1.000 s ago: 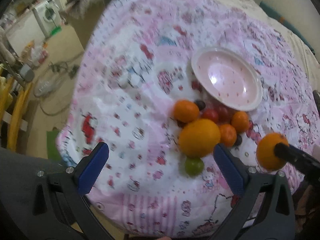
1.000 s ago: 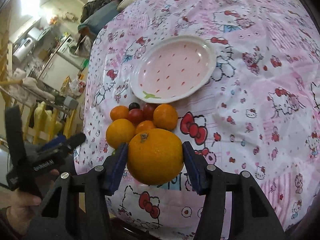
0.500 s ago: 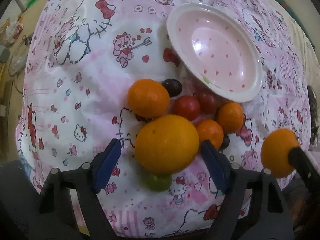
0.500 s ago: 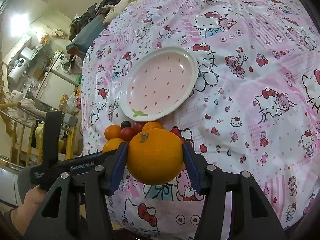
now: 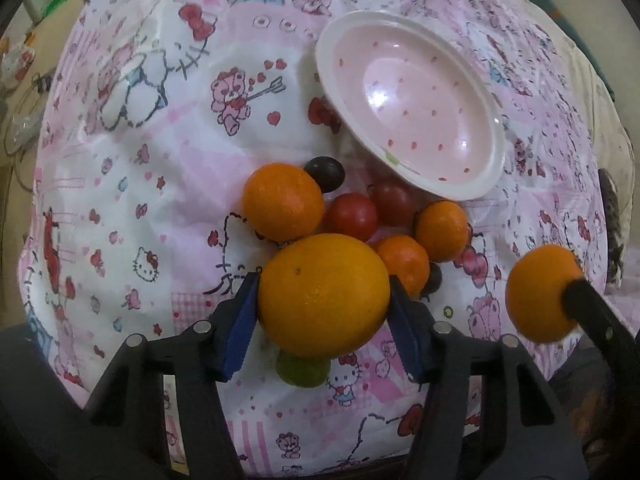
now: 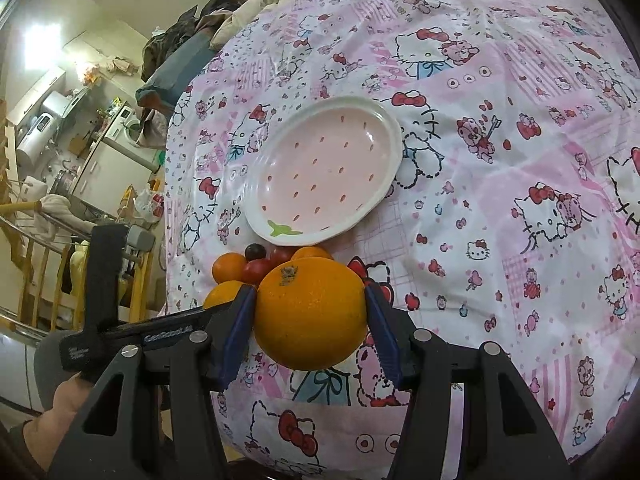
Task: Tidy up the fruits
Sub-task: 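Carry the held orange over the white plate with the left tool while the right tool carries its orange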
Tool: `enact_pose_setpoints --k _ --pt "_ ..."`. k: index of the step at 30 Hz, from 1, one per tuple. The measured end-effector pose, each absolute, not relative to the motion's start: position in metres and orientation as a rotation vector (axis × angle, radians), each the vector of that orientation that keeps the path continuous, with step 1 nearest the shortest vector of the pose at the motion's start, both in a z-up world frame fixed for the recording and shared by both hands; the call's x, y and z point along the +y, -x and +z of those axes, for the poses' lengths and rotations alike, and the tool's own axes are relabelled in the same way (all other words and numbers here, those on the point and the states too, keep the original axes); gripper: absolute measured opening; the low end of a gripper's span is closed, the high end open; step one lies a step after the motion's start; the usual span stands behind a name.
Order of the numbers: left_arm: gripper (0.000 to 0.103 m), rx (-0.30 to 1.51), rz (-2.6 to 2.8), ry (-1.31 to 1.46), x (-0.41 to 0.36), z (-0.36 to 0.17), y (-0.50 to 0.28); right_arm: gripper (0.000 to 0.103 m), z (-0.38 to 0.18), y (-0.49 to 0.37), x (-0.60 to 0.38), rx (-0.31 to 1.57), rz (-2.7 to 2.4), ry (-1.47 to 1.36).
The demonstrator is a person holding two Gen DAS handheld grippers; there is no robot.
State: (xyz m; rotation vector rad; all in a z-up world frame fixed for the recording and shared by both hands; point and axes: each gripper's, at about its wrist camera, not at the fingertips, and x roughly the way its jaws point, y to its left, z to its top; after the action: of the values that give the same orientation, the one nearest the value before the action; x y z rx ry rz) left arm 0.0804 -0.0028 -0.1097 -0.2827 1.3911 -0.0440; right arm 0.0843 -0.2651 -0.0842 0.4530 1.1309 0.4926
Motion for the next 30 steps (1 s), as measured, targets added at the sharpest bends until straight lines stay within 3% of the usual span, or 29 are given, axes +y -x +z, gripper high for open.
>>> enact_pose_setpoints --k 12,21,30 --pt "0.057 1.268 -0.104 0.155 -0.019 -0.069 -0.061 0.057 -0.071 -0.080 -0.275 1.067 0.491 -0.466" --pt "0.057 1.050 -0.096 0.009 -0.028 -0.011 -0.065 0.057 -0.044 -0.084 -0.288 0.961 0.497 -0.479" --pt "0.057 1.070 -0.090 0.004 -0.016 -0.009 -0.102 0.057 -0.033 -0.112 -0.290 0.951 0.503 -0.443"
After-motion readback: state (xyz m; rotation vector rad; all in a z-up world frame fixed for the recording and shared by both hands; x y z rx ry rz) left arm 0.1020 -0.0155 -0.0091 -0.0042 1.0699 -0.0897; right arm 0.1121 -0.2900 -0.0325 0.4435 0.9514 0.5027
